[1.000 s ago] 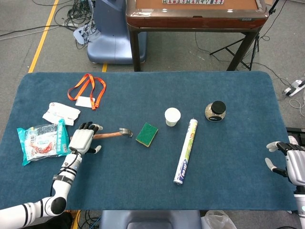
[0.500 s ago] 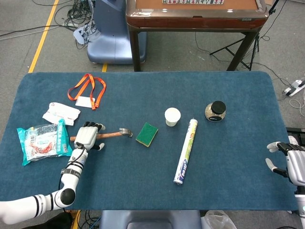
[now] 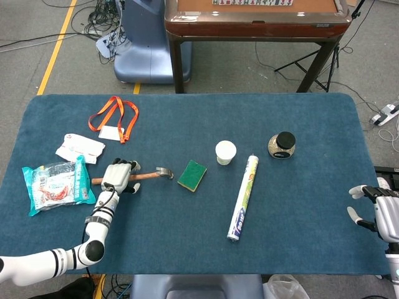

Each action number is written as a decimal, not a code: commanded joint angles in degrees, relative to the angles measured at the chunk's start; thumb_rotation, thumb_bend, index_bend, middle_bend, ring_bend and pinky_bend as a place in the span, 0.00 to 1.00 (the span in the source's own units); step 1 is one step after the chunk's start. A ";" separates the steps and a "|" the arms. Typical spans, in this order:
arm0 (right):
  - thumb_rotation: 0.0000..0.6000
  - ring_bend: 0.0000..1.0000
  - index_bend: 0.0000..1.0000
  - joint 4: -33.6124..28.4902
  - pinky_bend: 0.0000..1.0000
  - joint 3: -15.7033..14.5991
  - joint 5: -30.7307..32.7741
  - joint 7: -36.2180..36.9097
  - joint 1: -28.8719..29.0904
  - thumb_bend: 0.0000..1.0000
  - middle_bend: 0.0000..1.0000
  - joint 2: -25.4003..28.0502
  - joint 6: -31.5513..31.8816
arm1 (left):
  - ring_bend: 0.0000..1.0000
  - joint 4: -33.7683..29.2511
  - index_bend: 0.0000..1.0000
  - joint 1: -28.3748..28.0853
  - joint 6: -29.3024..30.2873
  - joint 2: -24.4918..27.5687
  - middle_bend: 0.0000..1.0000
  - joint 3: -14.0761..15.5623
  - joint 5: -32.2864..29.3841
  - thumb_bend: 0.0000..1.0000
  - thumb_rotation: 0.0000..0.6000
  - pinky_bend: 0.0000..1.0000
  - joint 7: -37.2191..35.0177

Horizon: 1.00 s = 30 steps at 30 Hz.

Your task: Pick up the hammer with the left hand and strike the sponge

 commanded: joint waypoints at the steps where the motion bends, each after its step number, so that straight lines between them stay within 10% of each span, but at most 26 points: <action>1: 1.00 0.40 0.43 0.01 0.40 -0.03 -0.06 0.08 0.00 0.26 0.47 0.01 -0.01 | 0.21 0.34 0.33 -0.32 0.12 -0.37 0.36 0.01 -0.17 0.29 0.96 0.07 -0.33; 30: 1.00 0.40 0.43 0.07 0.40 -0.19 -0.47 0.91 -0.02 0.26 0.47 0.27 0.01 | 0.30 2.57 0.43 -2.71 0.54 -2.02 0.47 1.02 -3.02 0.38 0.85 0.09 -0.30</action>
